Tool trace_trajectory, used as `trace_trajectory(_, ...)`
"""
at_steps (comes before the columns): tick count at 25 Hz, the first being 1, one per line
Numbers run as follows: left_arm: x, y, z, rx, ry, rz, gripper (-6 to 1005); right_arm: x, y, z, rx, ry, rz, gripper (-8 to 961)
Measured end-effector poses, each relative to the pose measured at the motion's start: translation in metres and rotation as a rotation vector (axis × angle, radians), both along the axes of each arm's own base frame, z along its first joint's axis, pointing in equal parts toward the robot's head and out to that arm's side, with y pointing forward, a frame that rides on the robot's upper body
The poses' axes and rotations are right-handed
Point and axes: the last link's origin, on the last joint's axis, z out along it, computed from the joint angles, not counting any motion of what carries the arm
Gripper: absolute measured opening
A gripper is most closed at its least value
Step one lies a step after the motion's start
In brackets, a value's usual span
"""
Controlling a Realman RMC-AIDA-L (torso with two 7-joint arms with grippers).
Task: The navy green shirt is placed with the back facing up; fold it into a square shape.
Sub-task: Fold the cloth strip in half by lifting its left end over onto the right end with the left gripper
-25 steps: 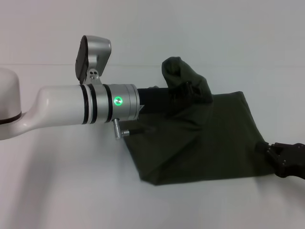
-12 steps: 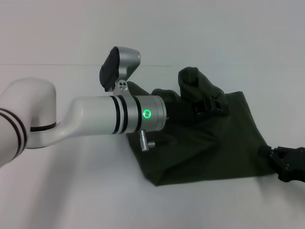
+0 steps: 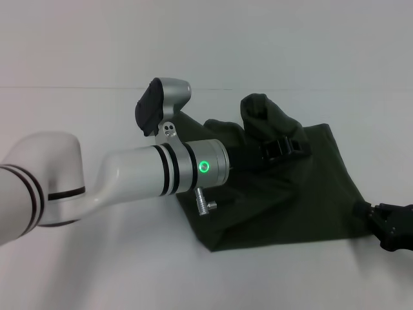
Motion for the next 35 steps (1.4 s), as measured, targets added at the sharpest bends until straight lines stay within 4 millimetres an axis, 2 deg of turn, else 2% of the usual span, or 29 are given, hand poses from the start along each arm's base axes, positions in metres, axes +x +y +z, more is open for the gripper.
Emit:
trace_trajectory(6, 0.002, -0.002, -0.003, 0.051, -0.026, -0.006, 128, 0.003, -0.004, 0.002, 0.004, 0.003, -0.009, 121)
trace_trajectory(13, 0.001, -0.007, -0.006, 0.096, -0.045, -0.026, 316, 0.004, -0.005, 0.002, 0.006, 0.005, -0.014, 131)
trace_trajectory(18, 0.0, -0.014, -0.001, 0.088, -0.098, -0.05, 555, 0.005, -0.005, 0.004, 0.008, 0.012, -0.024, 139)
trace_trajectory(23, -0.008, -0.026, 0.024, 0.106, -0.189, -0.186, 661, 0.007, -0.005, 0.018, 0.004, 0.081, -0.063, 146)
trace_trajectory(28, -0.038, -0.047, 0.062, 0.146, -0.195, -0.366, 768, -0.006, 0.003, 0.038, -0.062, 0.192, -0.058, 154)
trace_trajectory(29, -0.045, -0.054, 0.072, 0.17, -0.191, -0.408, 789, -0.011, 0.007, 0.042, -0.081, 0.218, -0.054, 155)
trace_trajectory(31, -0.058, -0.065, 0.088, 0.221, -0.175, -0.483, 963, -0.022, 0.017, 0.051, -0.116, 0.26, -0.053, 158)
trace_trajectory(33, -0.072, -0.077, 0.101, 0.27, -0.149, -0.546, 958, -0.032, 0.031, 0.057, -0.14, 0.282, -0.069, 161)
trace_trajectory(34, -0.081, -0.085, 0.109, 0.299, -0.13, -0.591, 956, -0.038, 0.04, 0.06, -0.157, 0.288, -0.083, 209)
trace_trajectory(35, -0.087, -0.09, 0.114, 0.314, -0.116, -0.613, 954, -0.049, 0.059, 0.062, -0.206, 0.291, -0.143, 257)
